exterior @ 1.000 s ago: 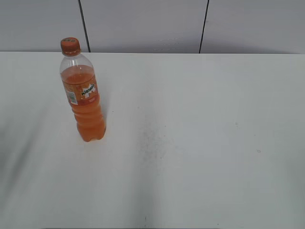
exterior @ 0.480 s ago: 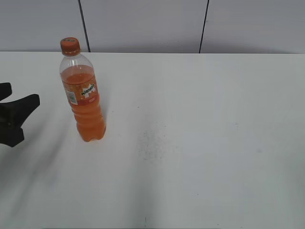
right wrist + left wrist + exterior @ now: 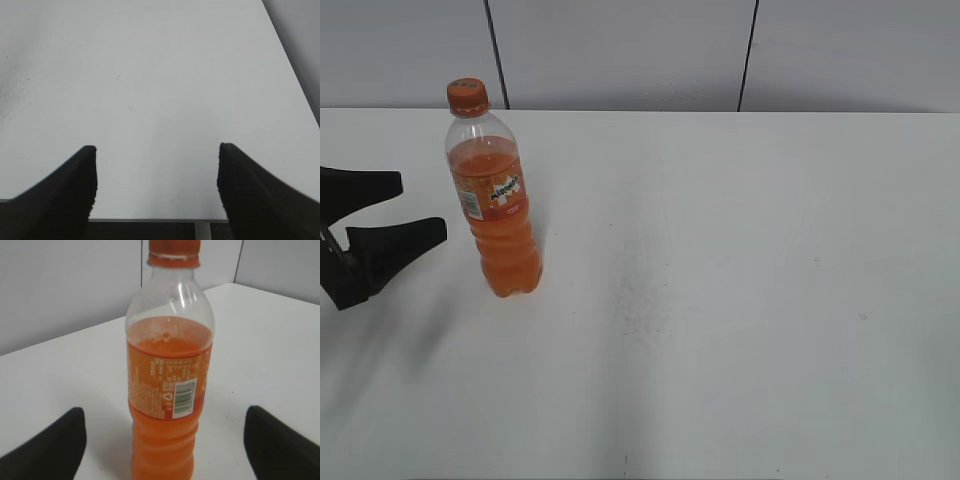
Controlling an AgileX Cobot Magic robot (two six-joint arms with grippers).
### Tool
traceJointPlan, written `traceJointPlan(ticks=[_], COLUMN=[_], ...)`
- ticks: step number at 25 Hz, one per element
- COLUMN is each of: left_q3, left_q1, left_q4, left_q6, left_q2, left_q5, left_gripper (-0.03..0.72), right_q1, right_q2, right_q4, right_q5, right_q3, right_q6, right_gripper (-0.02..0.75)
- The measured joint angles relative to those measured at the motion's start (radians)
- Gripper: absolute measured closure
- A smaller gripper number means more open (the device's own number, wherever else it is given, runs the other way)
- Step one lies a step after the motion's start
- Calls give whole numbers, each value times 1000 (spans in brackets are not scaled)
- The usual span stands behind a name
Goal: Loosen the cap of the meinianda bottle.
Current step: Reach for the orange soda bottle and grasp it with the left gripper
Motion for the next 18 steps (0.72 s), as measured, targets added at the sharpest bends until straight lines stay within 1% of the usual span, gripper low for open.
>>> traceJointPlan(ticks=[2,4,7,10,18], left_q3=[-73,-146,-251,-316,-389], left_q1=[11,12,12,13,13], left_q4=[108,227,338,381,396], left_q6=[-16,-61,-132,-152,-148], left_q2=[48,100,169,217,336], left_q5=[-4,-7,-9,-10,-11], left_gripper=[104,104,104,104,95], right_q1=[0,0,0,0,0], right_q2=[0,0,0,0,0], right_q4=[0,0,0,0,0], right_q5=[0,0,0,0,0], right_q3=[0,0,0,0,0], right_q6=[0,0,0,0,0], right_gripper=[175,175,175,175,175])
